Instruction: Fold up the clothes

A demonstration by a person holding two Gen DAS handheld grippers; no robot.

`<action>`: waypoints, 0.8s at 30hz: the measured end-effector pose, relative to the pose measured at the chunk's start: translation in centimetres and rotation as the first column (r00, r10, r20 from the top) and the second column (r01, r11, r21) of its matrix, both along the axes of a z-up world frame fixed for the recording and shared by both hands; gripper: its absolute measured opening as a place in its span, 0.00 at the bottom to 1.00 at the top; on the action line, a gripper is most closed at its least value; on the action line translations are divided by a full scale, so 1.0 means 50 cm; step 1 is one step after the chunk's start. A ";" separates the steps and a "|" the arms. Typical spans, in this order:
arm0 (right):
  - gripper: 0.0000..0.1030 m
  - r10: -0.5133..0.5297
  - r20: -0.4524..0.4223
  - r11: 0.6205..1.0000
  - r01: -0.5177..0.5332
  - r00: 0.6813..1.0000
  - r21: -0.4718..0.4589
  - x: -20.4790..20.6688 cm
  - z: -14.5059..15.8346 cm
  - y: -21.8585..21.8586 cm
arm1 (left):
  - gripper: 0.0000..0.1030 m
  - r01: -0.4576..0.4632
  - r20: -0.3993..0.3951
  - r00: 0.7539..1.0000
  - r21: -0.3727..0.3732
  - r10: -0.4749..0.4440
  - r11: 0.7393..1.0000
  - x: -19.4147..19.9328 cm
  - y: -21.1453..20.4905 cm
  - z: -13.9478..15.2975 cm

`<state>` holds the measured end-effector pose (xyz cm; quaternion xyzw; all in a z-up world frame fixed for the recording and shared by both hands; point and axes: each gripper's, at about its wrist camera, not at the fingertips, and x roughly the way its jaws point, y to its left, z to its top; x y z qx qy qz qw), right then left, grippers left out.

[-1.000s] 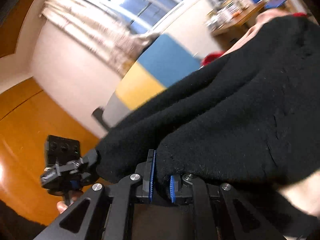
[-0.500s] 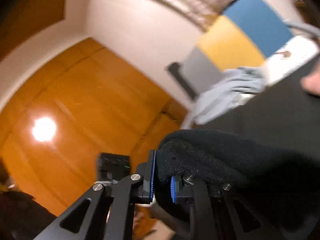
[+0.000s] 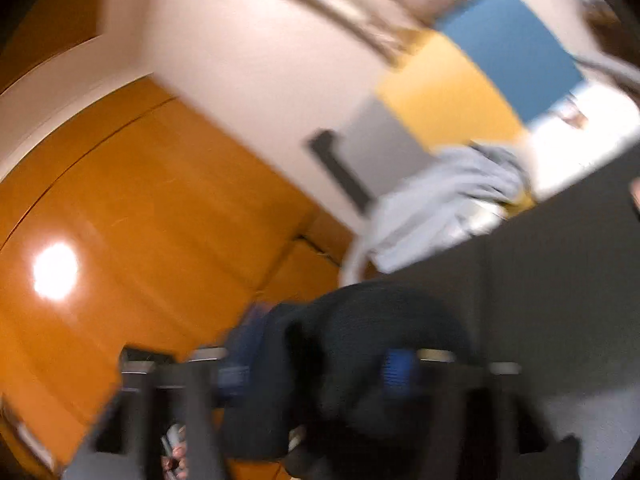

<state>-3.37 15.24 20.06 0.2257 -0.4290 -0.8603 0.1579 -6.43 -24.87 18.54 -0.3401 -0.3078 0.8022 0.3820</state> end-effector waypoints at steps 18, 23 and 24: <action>0.86 0.166 0.250 0.923 -0.240 0.954 0.301 0.359 -0.227 -0.105 | 0.24 0.224 0.322 0.934 -0.184 -0.157 0.957 0.056 0.144 -0.317; 0.45 0.137 0.356 0.678 -0.350 0.924 0.646 0.344 -0.264 -0.228 | 0.31 0.274 0.334 0.923 -0.222 -0.191 0.936 0.062 0.195 -0.334; 0.36 0.132 0.365 0.667 -0.355 0.922 0.655 0.340 -0.271 -0.224 | 0.32 0.289 0.348 0.915 -0.219 -0.202 0.932 0.059 0.202 -0.340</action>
